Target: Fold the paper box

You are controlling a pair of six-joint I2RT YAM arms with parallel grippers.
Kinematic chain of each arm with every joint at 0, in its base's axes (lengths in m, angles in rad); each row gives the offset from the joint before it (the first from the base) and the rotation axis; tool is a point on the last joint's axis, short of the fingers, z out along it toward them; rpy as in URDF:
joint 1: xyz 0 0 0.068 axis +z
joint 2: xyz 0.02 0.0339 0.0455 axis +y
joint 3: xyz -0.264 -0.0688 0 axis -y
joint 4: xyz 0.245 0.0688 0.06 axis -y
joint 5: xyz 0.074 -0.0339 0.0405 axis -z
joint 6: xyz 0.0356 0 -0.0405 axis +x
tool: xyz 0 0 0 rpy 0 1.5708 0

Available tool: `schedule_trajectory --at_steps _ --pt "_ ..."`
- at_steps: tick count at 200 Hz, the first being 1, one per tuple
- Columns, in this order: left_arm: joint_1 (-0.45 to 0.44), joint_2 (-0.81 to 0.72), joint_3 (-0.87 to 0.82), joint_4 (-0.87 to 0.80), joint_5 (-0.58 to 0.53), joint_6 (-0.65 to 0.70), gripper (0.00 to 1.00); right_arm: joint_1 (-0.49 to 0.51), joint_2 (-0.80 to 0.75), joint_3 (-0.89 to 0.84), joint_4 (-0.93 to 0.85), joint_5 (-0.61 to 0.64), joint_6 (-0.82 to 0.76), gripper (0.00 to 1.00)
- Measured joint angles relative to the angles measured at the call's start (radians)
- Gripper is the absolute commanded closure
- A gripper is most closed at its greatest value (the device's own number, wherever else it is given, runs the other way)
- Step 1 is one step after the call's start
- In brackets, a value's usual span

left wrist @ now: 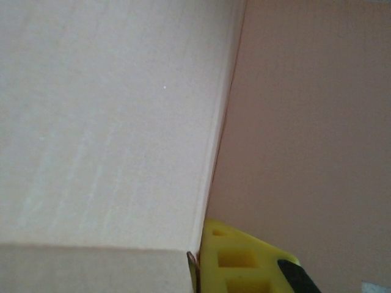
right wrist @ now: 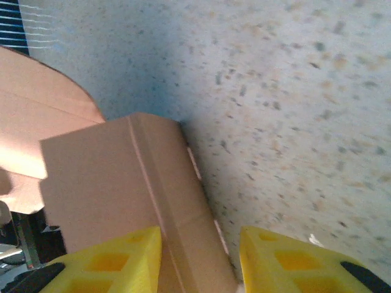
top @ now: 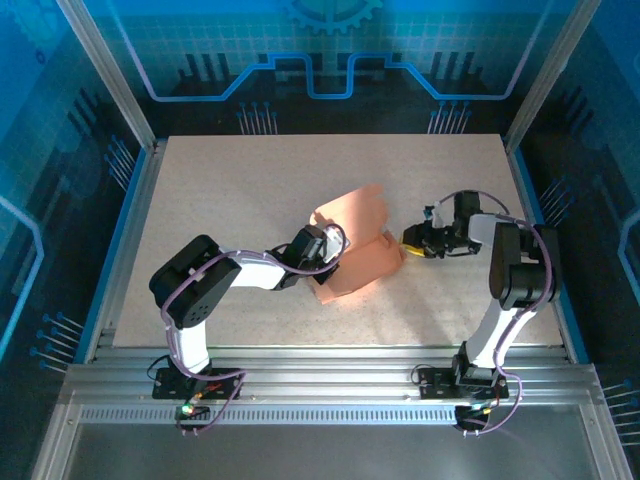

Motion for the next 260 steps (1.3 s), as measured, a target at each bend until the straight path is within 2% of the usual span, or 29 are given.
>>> schedule_trajectory --at_steps 91,139,190,229,260 --pt "0.0 0.0 0.0 0.0 0.0 0.0 0.99 0.072 0.014 0.057 -0.087 0.018 -0.072 0.62" --pt "0.0 0.0 0.0 0.0 0.0 0.0 0.99 0.113 0.03 0.093 -0.134 0.052 -0.112 0.54" --pt "0.0 0.0 0.0 0.0 0.0 0.0 0.98 0.134 0.034 0.103 -0.153 0.066 -0.135 0.56" --pt "0.0 0.0 -0.001 0.0 -0.001 0.0 0.99 0.163 0.035 0.132 -0.192 0.141 -0.158 0.6" --pt "0.0 0.0 -0.001 0.0 -0.001 0.0 0.99 0.203 0.035 0.161 -0.227 0.248 -0.18 0.64"
